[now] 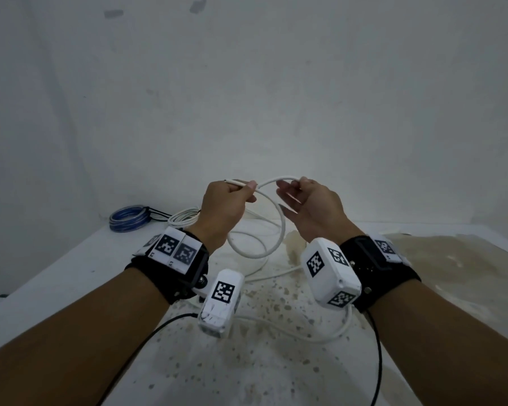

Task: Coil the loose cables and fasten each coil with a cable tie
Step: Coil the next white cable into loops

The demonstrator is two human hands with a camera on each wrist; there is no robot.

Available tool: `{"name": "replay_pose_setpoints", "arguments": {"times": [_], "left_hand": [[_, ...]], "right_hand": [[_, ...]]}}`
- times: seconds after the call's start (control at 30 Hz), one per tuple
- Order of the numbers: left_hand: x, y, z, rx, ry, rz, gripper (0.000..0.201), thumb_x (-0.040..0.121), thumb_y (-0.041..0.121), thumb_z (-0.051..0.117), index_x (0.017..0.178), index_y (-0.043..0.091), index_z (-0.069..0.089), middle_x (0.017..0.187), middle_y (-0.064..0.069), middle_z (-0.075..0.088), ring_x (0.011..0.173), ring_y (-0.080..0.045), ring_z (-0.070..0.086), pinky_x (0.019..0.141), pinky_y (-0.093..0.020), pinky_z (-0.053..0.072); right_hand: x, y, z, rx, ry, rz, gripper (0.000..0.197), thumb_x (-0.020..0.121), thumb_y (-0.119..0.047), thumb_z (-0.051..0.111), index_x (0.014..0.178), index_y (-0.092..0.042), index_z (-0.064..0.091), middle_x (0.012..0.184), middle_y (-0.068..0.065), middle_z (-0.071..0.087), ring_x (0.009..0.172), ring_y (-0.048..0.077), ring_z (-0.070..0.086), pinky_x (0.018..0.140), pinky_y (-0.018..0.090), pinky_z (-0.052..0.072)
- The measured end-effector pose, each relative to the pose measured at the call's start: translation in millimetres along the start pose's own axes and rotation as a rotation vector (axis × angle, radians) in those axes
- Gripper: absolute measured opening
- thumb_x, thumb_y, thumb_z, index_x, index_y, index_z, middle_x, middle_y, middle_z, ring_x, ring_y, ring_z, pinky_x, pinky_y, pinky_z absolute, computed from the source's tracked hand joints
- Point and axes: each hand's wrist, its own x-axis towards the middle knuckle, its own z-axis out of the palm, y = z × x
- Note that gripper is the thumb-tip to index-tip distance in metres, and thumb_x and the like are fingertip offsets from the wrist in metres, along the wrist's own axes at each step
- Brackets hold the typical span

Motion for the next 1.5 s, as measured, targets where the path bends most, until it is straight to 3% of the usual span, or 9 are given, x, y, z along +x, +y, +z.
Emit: {"name": "replay_pose_setpoints", "arguments": {"times": [0.1, 0.17, 0.27, 0.37, 0.53, 0.63, 1.07, 1.33, 1.5], "left_hand": [[3, -1, -5, 0.089, 0.013, 0.051, 0.025, 0.095, 0.028, 0.063, 0.089, 0.009, 0.077, 0.071, 0.004, 0.066, 0.056, -0.004, 0.051, 0.059, -0.024, 0.039], [6, 0, -9, 0.160, 0.000, 0.091, 0.028, 0.096, 0.029, 0.062, 0.087, 0.007, 0.076, 0.070, 0.004, 0.064, 0.055, -0.005, 0.051, 0.055, -0.020, 0.040], [7, 2, -9, 0.210, -0.046, 0.130, 0.032, 0.096, 0.029, 0.061, 0.072, 0.011, 0.069, 0.064, 0.006, 0.060, 0.046, 0.000, 0.049, 0.048, -0.014, 0.036], [6, 6, -1, 0.197, -0.089, 0.163, 0.033, 0.096, 0.030, 0.061, 0.069, 0.013, 0.070, 0.068, 0.005, 0.063, 0.048, 0.001, 0.049, 0.057, -0.020, 0.037], [6, 5, 0, 0.107, -0.038, 0.112, 0.032, 0.095, 0.035, 0.062, 0.085, 0.008, 0.076, 0.076, 0.001, 0.070, 0.054, -0.004, 0.049, 0.063, -0.028, 0.039], [5, 4, -1, 0.134, -0.019, 0.118, 0.028, 0.095, 0.034, 0.062, 0.089, 0.010, 0.077, 0.068, 0.005, 0.065, 0.050, 0.001, 0.050, 0.061, -0.025, 0.038], [2, 8, 1, 0.259, -0.133, 0.204, 0.035, 0.094, 0.034, 0.063, 0.070, 0.010, 0.070, 0.056, 0.008, 0.056, 0.050, -0.003, 0.047, 0.059, -0.023, 0.038], [-5, 12, 6, 0.216, -0.134, 0.222, 0.047, 0.096, 0.031, 0.060, 0.052, 0.017, 0.055, 0.039, 0.014, 0.044, 0.040, -0.003, 0.038, 0.052, -0.022, 0.032], [-2, 12, 12, 0.061, -0.090, 0.143, 0.038, 0.093, 0.028, 0.065, 0.060, 0.010, 0.064, 0.054, 0.004, 0.053, 0.044, -0.008, 0.039, 0.052, -0.027, 0.033]], "right_hand": [[-3, -3, -6, -0.396, 0.066, 0.078, 0.019, 0.101, -0.019, 0.048, 0.103, -0.005, 0.060, 0.076, 0.014, 0.075, 0.070, 0.026, 0.071, 0.070, 0.040, 0.061], [-7, -10, -9, -0.952, 0.138, -0.031, 0.024, 0.096, -0.026, 0.054, 0.099, -0.006, 0.067, 0.064, 0.007, 0.071, 0.051, 0.021, 0.064, 0.054, 0.031, 0.058], [-5, -18, -5, -1.590, 0.226, -0.483, 0.035, 0.095, -0.044, 0.053, 0.094, -0.017, 0.076, 0.086, 0.004, 0.071, 0.082, 0.026, 0.066, 0.071, 0.032, 0.052], [4, -12, 6, -1.550, 0.032, -0.556, 0.033, 0.097, -0.047, 0.051, 0.097, -0.023, 0.074, 0.104, 0.008, 0.066, 0.099, 0.029, 0.061, 0.081, 0.036, 0.051], [8, -5, 4, -0.869, -0.058, -0.345, 0.026, 0.098, -0.021, 0.054, 0.081, -0.008, 0.067, 0.078, 0.009, 0.072, 0.064, 0.015, 0.066, 0.073, 0.036, 0.055], [7, 4, -2, -0.735, -0.101, -0.260, 0.026, 0.100, -0.019, 0.050, 0.081, -0.007, 0.063, 0.078, 0.011, 0.074, 0.068, 0.021, 0.069, 0.081, 0.043, 0.057], [1, -8, -4, -0.964, -0.356, -0.191, 0.036, 0.099, -0.035, 0.055, 0.096, -0.001, 0.068, 0.078, 0.008, 0.074, 0.070, 0.021, 0.070, 0.072, 0.030, 0.060], [-2, -20, -1, -0.851, -0.434, -0.039, 0.032, 0.102, -0.030, 0.051, 0.086, -0.005, 0.063, 0.060, 0.004, 0.053, 0.054, 0.014, 0.052, 0.065, 0.034, 0.057], [-5, -20, 2, -0.827, -0.432, -0.092, 0.030, 0.104, -0.028, 0.046, 0.090, -0.007, 0.062, 0.052, -0.002, 0.040, 0.047, 0.012, 0.036, 0.056, 0.028, 0.051]]}}
